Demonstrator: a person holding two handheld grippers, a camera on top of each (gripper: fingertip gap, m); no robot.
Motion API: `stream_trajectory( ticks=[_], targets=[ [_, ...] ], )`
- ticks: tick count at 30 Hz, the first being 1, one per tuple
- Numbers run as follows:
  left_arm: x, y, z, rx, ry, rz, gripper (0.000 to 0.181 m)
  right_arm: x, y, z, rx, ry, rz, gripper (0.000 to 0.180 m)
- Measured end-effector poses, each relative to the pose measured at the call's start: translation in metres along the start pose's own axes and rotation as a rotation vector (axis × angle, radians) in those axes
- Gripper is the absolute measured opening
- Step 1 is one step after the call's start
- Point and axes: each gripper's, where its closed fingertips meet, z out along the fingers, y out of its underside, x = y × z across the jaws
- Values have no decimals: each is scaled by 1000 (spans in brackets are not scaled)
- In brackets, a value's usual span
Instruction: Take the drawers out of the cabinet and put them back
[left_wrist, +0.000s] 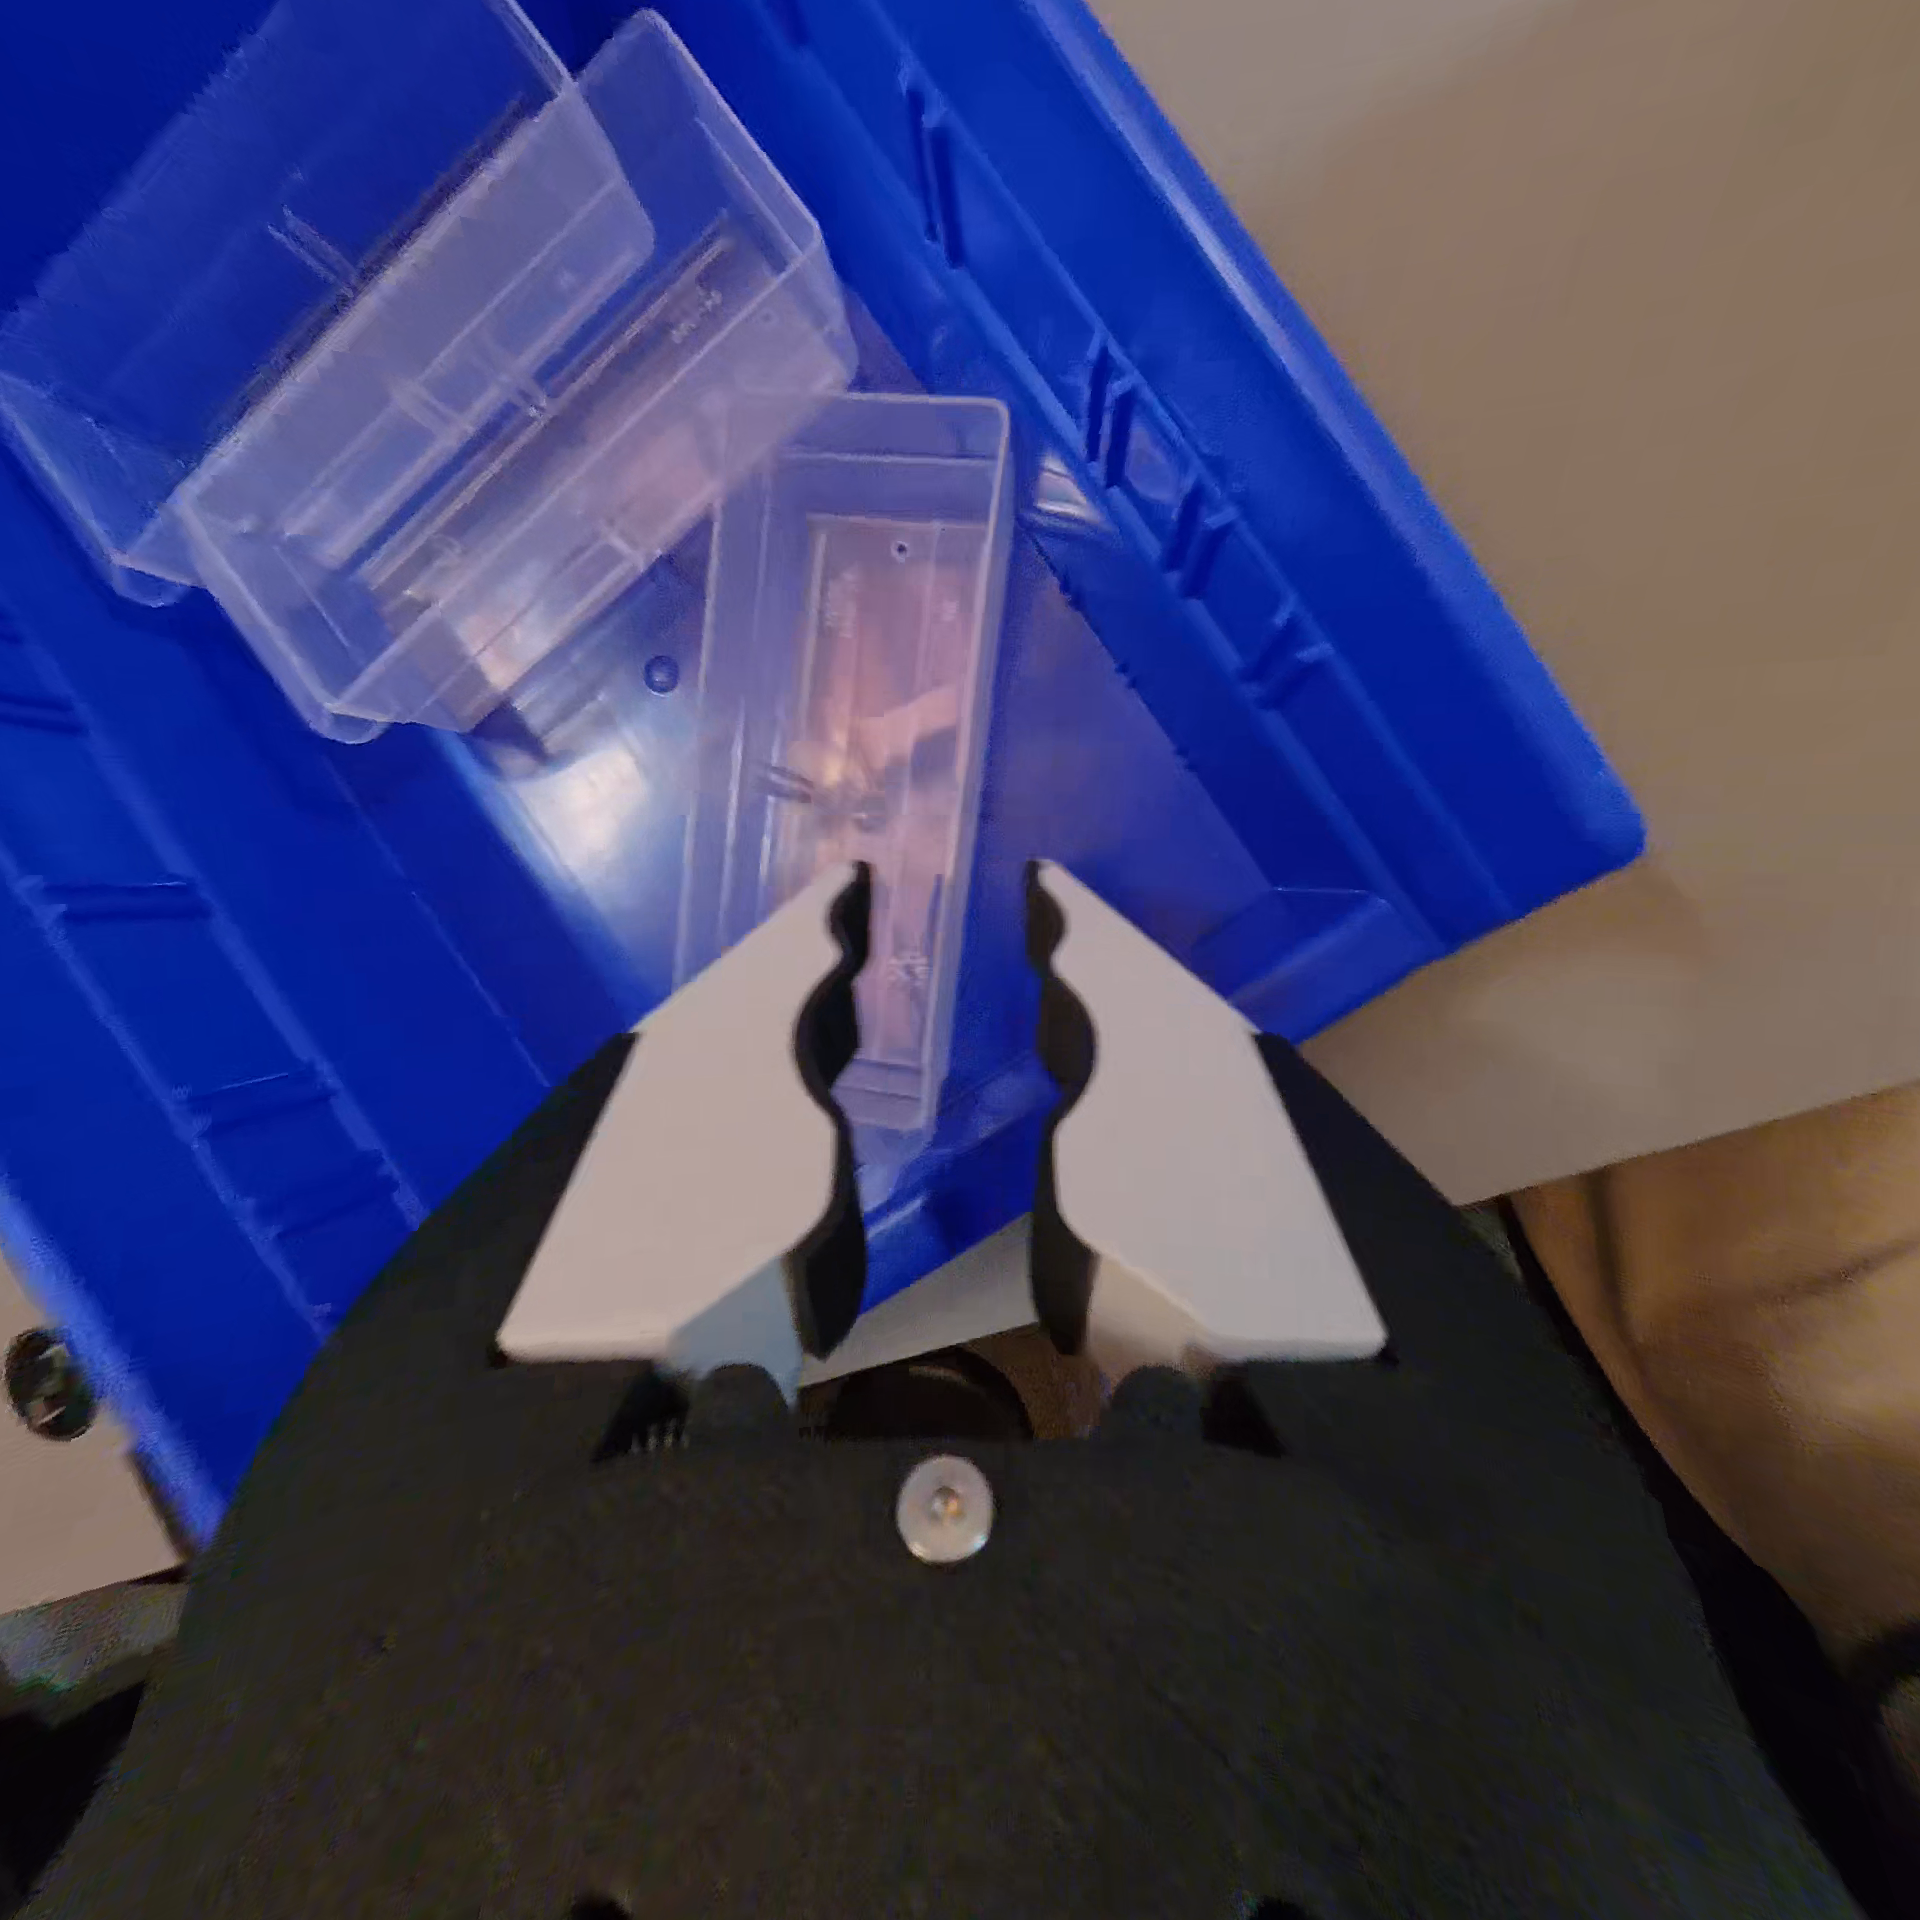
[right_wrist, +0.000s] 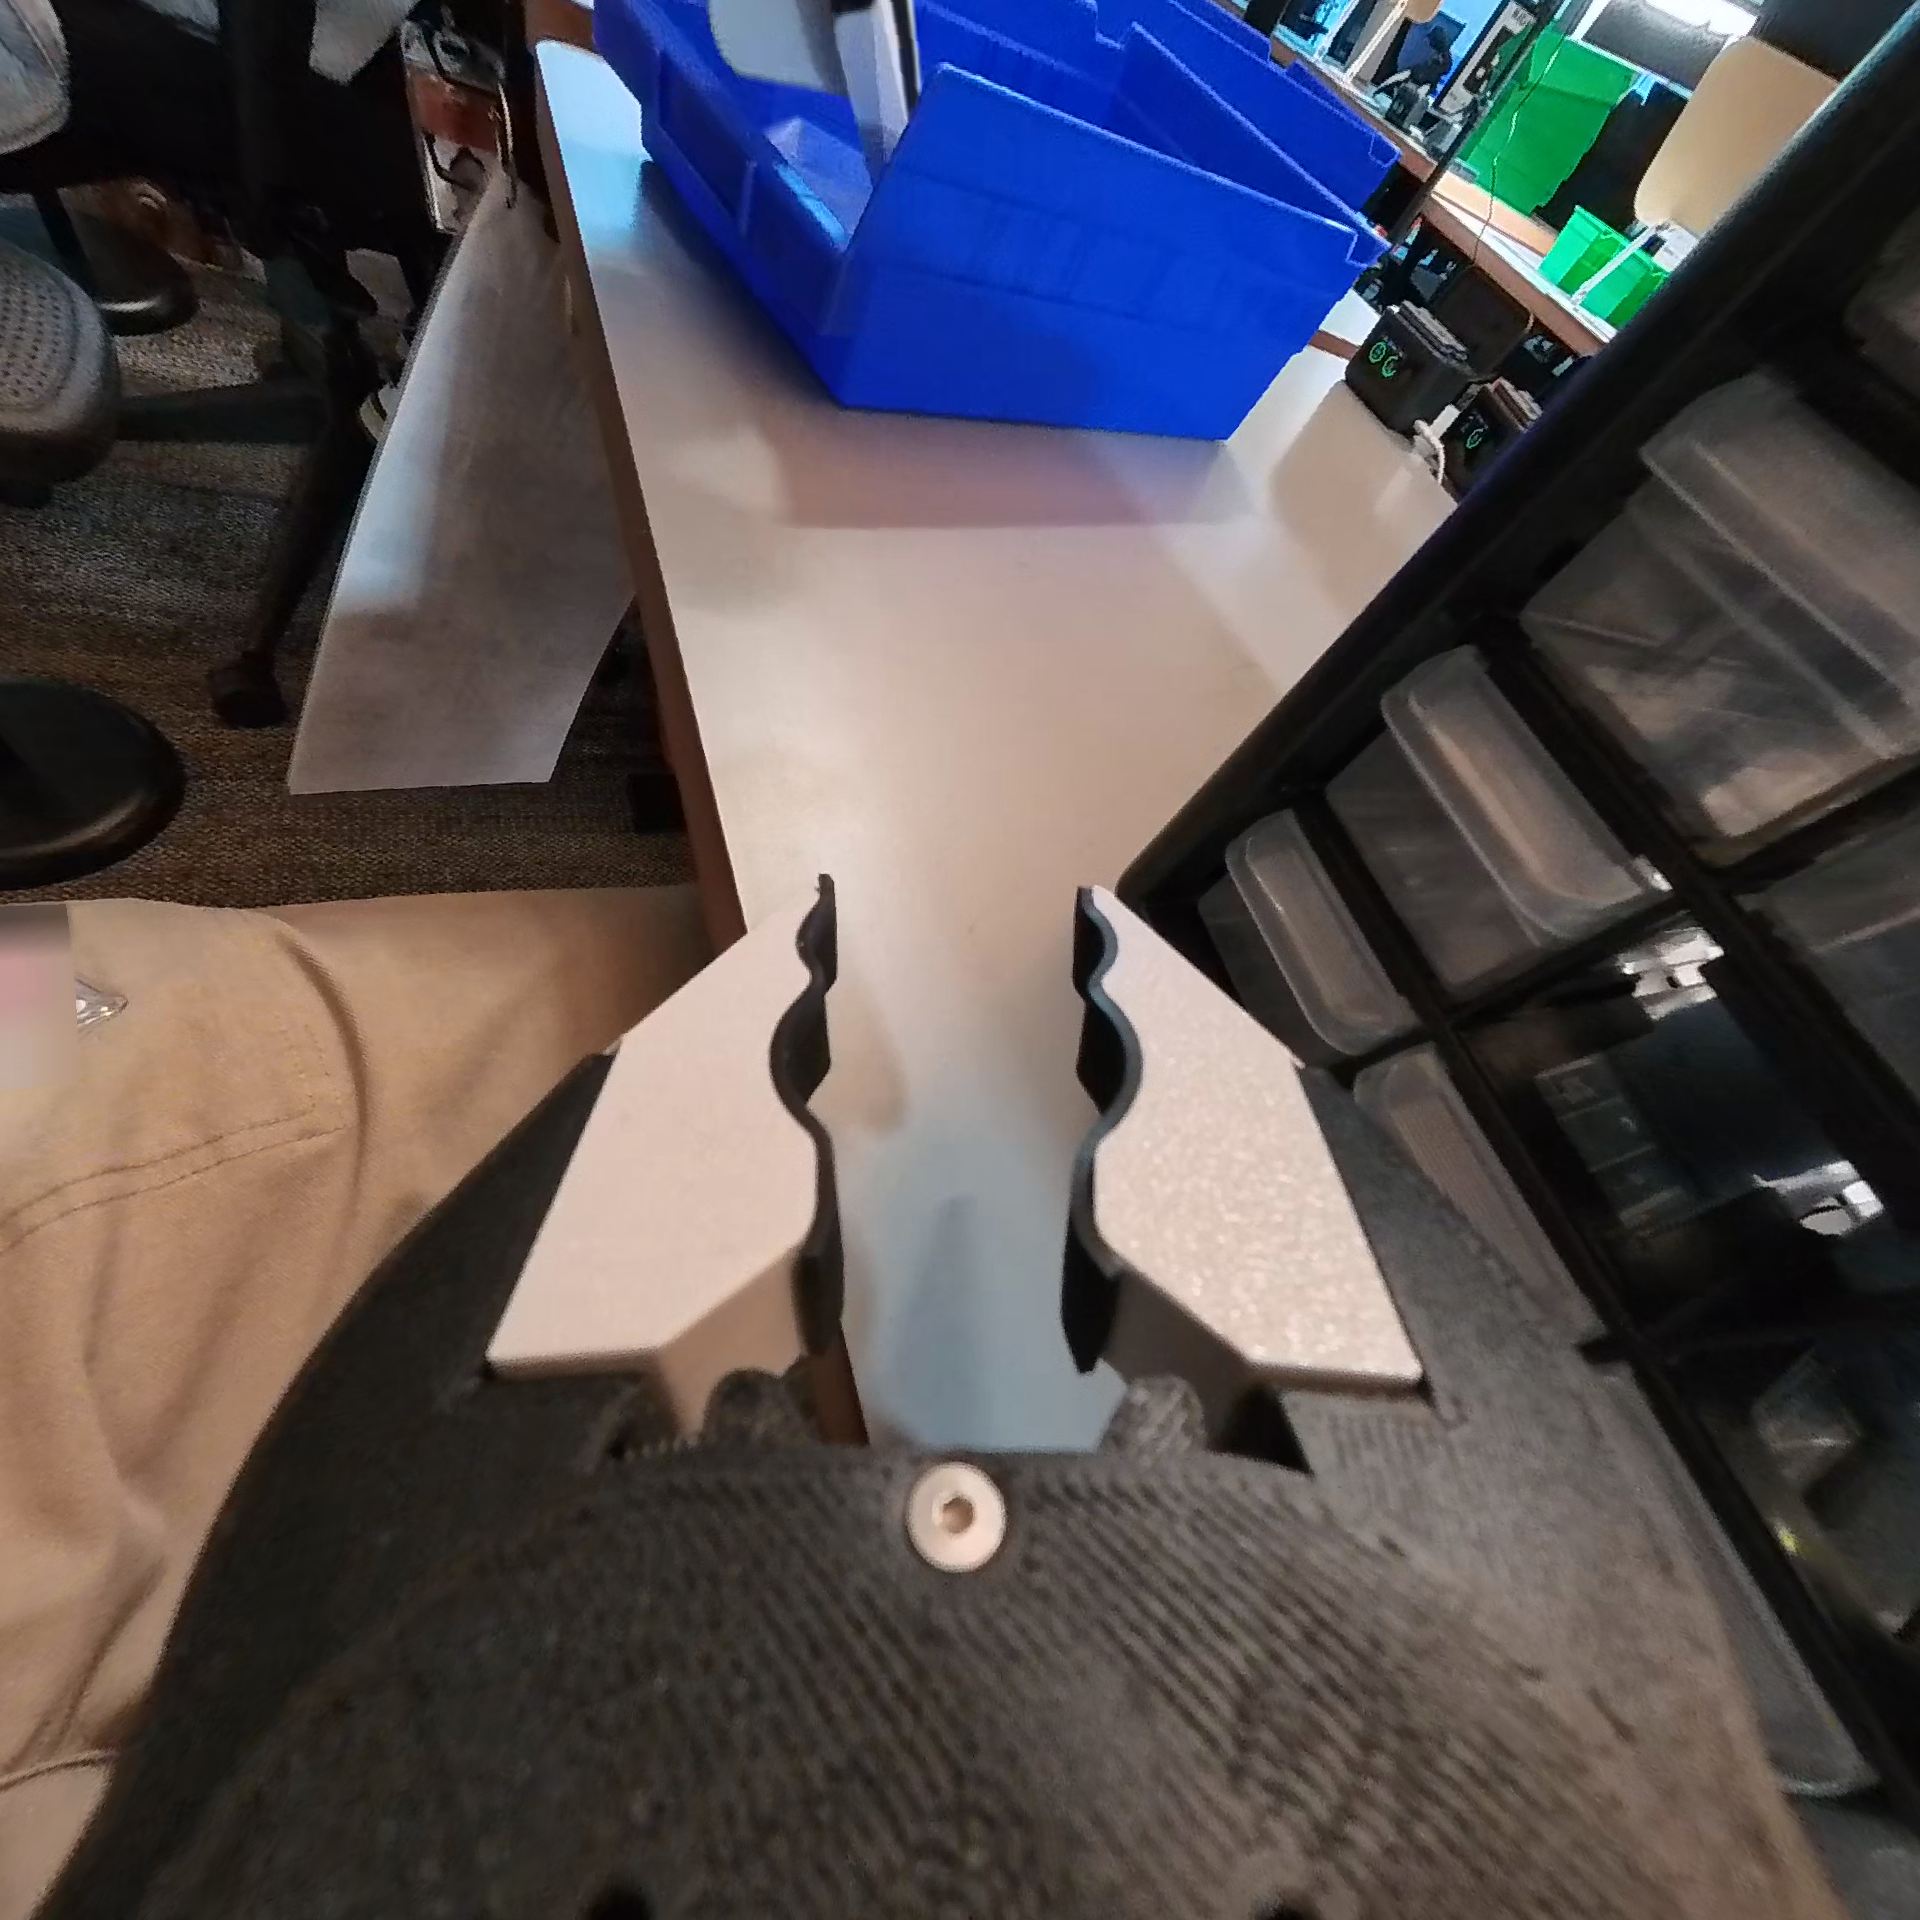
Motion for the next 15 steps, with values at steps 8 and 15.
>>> stream_trajectory(
  ticks=[8,15],
  targets=[
    [-59,-15,-29,213,-196,-248,55,-1,0,0,0,-1,-1,45],
    [-67,23,8,80,-154,-352,53,-2,1,1,-7,-2,-7,45]
  ],
)
